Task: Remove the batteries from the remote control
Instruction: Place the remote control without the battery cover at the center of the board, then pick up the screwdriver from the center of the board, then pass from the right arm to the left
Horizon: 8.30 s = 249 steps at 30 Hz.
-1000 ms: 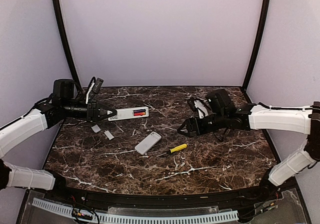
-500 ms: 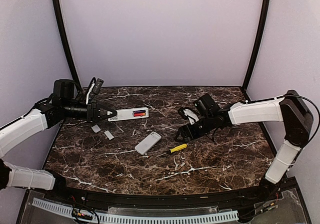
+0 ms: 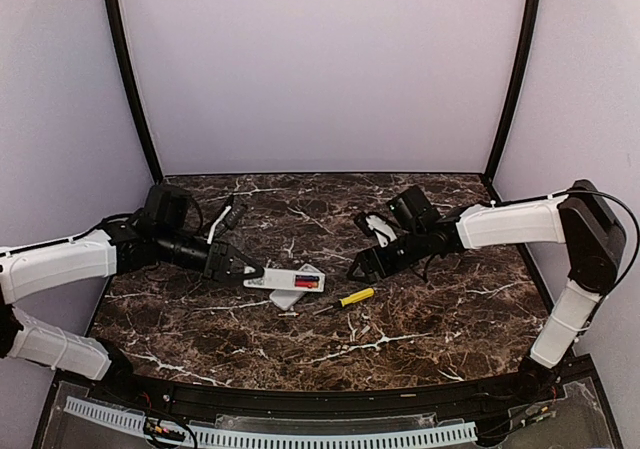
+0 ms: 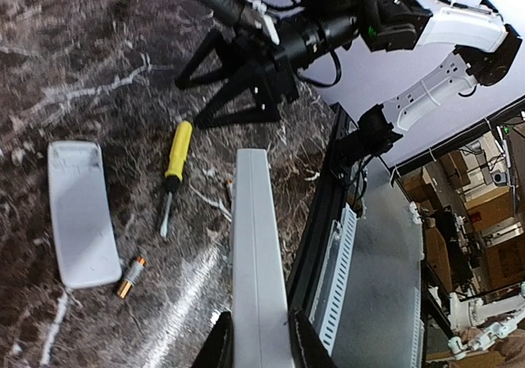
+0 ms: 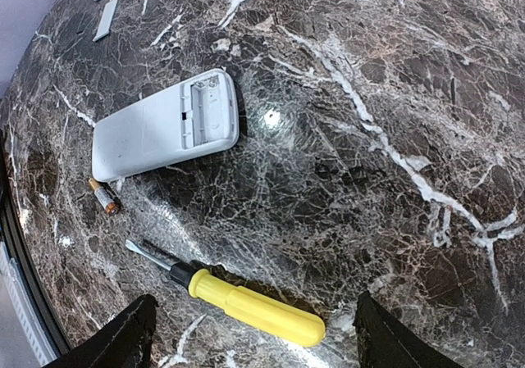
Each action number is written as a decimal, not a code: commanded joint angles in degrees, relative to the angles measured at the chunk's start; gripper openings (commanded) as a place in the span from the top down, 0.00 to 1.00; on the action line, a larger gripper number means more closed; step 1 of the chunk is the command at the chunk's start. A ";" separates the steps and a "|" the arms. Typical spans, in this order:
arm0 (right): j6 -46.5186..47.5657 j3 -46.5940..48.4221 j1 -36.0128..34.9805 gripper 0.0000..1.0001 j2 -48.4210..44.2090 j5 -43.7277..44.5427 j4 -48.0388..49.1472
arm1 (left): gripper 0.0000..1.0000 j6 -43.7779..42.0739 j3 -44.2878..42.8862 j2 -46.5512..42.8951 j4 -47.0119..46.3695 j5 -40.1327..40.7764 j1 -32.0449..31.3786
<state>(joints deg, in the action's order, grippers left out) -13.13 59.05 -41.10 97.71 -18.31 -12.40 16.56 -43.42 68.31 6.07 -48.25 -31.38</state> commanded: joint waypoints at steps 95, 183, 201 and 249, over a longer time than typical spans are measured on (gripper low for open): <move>-38.99 -5.52 -3.46 0.19 -17.23 17.28 -6.92 | 0.01 -9.23 -17.92 -5.69 16.24 32.83 20.18; -48.34 15.87 -5.74 1.00 14.07 11.08 3.33 | 0.08 -6.70 -8.80 -10.49 7.29 31.74 22.01; -42.78 16.93 -4.28 1.00 2.88 8.36 12.00 | 0.11 19.19 4.59 -13.61 -9.86 40.67 -2.18; -39.86 9.98 -13.38 1.00 -12.71 16.94 20.07 | 0.67 25.68 -11.14 18.07 -28.00 32.76 -21.09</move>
<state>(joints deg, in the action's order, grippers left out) -52.75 69.21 -53.98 86.19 -0.60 5.63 43.16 -52.90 85.62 -23.09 -17.17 -52.01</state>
